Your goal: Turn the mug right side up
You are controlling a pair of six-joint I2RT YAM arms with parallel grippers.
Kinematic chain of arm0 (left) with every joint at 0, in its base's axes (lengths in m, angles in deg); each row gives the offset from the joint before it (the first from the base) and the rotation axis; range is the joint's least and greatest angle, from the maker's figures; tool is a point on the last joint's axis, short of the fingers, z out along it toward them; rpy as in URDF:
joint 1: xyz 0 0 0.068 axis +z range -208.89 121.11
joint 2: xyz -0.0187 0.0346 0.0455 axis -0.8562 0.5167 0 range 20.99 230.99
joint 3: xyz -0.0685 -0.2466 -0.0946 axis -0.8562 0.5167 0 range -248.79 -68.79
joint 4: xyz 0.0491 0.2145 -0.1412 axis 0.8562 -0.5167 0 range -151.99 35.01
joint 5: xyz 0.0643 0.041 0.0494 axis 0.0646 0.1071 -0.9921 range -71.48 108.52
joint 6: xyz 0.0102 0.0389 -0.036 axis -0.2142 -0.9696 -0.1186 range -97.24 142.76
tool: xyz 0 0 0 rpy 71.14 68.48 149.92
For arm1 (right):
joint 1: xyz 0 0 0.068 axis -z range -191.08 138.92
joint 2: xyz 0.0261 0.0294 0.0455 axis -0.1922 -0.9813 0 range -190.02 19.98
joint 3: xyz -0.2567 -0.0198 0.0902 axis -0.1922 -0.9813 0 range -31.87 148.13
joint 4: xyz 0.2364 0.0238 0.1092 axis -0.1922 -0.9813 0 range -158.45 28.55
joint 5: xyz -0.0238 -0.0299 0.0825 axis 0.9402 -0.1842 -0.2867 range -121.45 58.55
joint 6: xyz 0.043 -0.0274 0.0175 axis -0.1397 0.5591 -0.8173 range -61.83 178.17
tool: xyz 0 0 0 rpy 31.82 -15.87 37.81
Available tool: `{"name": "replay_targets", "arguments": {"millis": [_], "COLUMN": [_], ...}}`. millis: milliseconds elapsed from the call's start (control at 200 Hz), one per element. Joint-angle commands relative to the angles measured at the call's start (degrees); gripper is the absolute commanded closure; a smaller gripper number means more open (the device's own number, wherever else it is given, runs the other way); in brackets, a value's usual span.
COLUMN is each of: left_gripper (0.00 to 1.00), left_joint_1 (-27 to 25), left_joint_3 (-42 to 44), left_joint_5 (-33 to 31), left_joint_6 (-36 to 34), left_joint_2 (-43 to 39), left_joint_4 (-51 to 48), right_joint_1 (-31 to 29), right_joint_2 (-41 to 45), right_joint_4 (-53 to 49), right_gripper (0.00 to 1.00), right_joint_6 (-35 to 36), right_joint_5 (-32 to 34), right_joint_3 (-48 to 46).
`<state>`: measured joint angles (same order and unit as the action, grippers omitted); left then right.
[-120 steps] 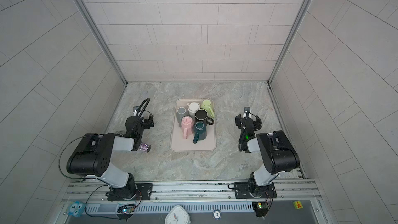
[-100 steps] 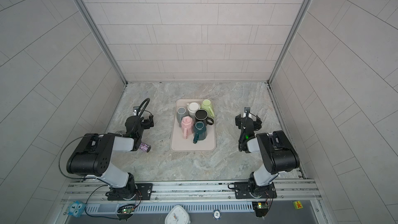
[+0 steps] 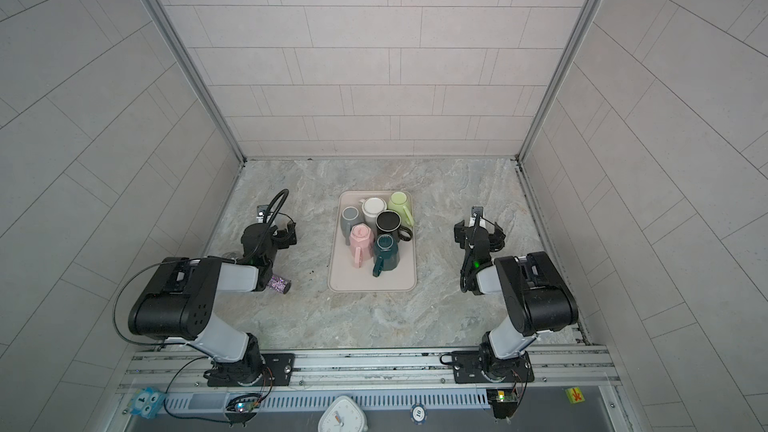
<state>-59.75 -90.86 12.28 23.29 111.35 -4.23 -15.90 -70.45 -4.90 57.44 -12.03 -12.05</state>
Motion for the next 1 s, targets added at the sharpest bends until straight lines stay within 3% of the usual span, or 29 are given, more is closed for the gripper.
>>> {"name": "replay_targets", "arguments": {"millis": [0, 640, 701, 776, 996], "left_gripper": [0.00, 0.00, 0.00, 0.00, 0.00], "left_joint_1": [0.46, 0.40, 0.42, 0.74, 1.19], "left_joint_3": [-0.87, -0.66, -0.66, -0.53, -0.44], "left_joint_5": [0.87, 0.52, 0.65, 1.24, 2.68], "left_joint_6": [0.64, 0.70, 0.76, 1.02, 1.05], "left_joint_2": [0.65, 0.42, 0.42, 0.42, 0.19], "left_joint_4": [1.66, 1.97, 1.97, 2.11, 2.29], "right_joint_1": [-0.01, -1.07, -1.96, -2.22, -2.60], "right_joint_2": [-0.31, -0.49, 0.41, 1.81, 2.59], "right_joint_4": [0.88, 2.49, 2.70, 2.50, 1.01], "right_gripper": [0.01, 0.01, 0.01, 0.01, 0.01], "right_joint_6": [-1.00, -0.06, -0.64, 0.69, 1.15], "right_joint_5": [-0.19, 2.07, 7.32, 4.14, 6.16], "right_joint_3": [0.49, -0.20, -0.30, -1.21, -0.25]}}
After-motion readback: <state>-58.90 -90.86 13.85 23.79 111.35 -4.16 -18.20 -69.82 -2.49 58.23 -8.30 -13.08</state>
